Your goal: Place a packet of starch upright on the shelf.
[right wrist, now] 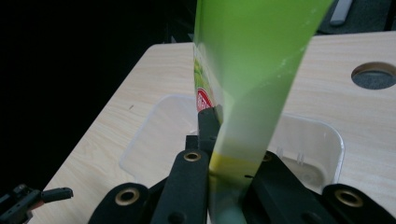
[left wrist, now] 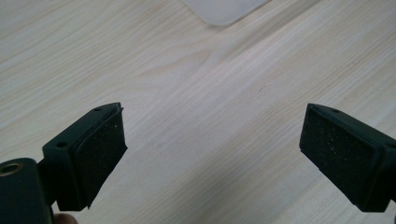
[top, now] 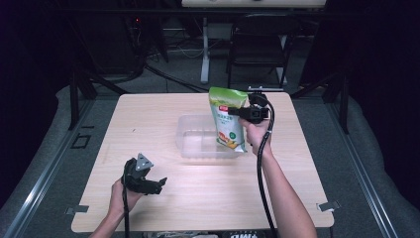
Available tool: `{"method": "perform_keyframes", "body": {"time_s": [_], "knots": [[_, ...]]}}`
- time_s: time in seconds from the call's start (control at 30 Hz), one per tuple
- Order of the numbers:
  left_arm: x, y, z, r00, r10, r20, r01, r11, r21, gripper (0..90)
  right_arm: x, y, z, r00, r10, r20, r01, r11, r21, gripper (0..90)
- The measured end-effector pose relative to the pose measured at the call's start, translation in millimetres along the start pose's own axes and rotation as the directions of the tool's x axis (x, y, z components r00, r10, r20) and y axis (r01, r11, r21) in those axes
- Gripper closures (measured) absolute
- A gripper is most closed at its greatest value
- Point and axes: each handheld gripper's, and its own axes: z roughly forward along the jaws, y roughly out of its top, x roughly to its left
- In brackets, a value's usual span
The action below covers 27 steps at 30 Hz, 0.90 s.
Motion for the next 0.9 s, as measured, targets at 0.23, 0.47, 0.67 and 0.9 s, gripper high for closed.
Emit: {"method": "perform_keyframes", "body": {"time_s": [0.23, 0.47, 0.67, 0.9], "knots": [[-0.5, 0.3, 0.5, 1.0, 0.002, 0.001, -0.002, 1.0, 0.001, 6.8, 5.7, -0.2, -7.4, 0.9997, -0.003, 0.023, 0.004, 0.998, -0.068, 89.5], [-0.3, 0.4, 0.4, 1.0, 0.004, 0.0, -0.004, 1.0, -0.001, 6.8, 7.9, -2.6, -5.4, 0.9982, -0.019, 0.057, 0.026, 0.99, -0.135, 89.5], [0.1, 0.6, 0.8, 0.9999, 0.008, 0.008, -0.008, 0.9999, 0.008, 6.9, 3.4, -8.4, 3.0, 0.9967, -0.019, 0.078, 0.031, 0.988, -0.154, 89.6], [0.2, 0.6, 1.4, 0.9999, 0.005, 0.01, -0.005, 1.0, 0.008, 6.8, -1.5, -15.7, 10.6, 0.9956, -0.018, 0.092, 0.034, 0.984, -0.174, 89.6]]}}
